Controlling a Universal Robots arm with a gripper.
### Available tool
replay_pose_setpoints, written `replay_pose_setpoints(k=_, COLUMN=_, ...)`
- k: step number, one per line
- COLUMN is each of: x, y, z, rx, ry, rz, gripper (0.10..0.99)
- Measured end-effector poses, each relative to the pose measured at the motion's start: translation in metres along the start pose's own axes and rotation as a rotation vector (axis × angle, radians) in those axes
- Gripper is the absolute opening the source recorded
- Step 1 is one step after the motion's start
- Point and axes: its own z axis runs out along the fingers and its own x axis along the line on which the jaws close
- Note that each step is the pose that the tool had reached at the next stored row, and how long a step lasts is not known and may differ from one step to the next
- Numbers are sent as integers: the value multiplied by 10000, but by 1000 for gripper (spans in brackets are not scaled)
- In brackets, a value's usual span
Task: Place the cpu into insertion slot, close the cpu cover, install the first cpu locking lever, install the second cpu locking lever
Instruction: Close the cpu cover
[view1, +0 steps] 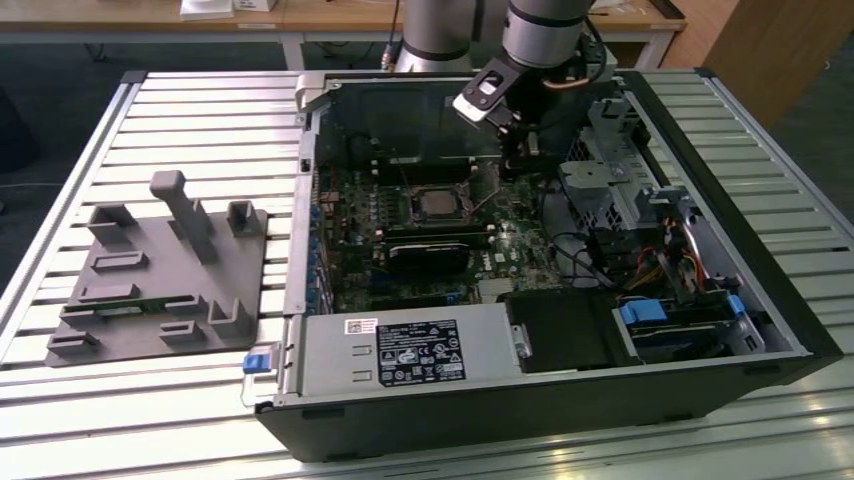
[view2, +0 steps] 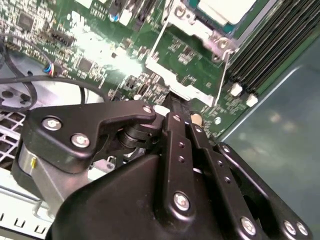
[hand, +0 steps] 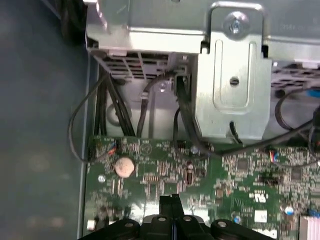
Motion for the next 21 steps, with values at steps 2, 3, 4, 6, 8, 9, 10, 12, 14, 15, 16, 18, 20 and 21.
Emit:
replay_pose_setpoints(k=2, x=3, y=-61, z=-6, rx=0, ry=2, rz=0, gripper=106)
replay_pose_setpoints(k=3, x=3, y=-93, z=-7, rx=1, ry=0, rz=0, gripper=106)
replay_pose_setpoints(k=4, x=4, y=-128, z=-8, rx=0, ry=0, rz=0, gripper=106)
replay_pose_setpoints(k=6, x=7, y=-197, z=-9, rx=0, ry=0, rz=-1, gripper=106)
replay_pose_setpoints(k=8, x=9, y=-267, z=-10, rx=0, ry=0, rz=1, gripper=106)
replay_pose_setpoints(k=9, x=10, y=-302, z=-11, rx=1, ry=-1, rz=0, gripper=106)
replay_pose_setpoints(k=10, x=12, y=-338, z=-12, rx=1, ry=-1, rz=0, gripper=106)
replay_pose_setpoints(k=12, x=14, y=-407, z=-13, rx=1, ry=-1, rz=0, gripper=106)
replay_pose_setpoints(k=14, x=16, y=-461, z=-13, rx=0, ry=1, rz=1, gripper=106)
replay_pose_setpoints(k=15, x=17, y=-484, z=-13, rx=0, ry=1, rz=0, gripper=106)
replay_pose_setpoints(k=16, x=17, y=-499, z=-13, rx=0, ry=1, rz=1, gripper=106)
replay_pose_setpoints(k=18, x=19, y=-514, z=-4, rx=0, ry=1, rz=1, gripper=106)
replay_pose_setpoints(k=20, x=15, y=-524, z=11, rx=1, ry=0, rz=1, gripper=106)
replay_pose_setpoints(k=21, x=13, y=-531, z=18, rx=1, ry=0, rz=0, gripper=106)
